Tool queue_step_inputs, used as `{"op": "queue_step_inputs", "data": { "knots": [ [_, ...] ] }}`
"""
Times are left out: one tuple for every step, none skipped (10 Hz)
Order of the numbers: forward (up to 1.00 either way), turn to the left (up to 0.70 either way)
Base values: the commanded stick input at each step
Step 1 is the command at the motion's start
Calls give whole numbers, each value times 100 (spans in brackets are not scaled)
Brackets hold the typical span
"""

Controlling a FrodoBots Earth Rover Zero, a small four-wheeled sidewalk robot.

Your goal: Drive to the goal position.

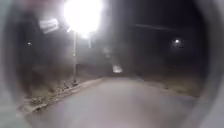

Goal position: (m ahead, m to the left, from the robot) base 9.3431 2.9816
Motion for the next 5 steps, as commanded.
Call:
{"op": "queue_step_inputs", "data": {
  "knots": [
    [100,0],
    [100,0],
    [100,0],
    [100,0],
    [100,0]
  ]
}}
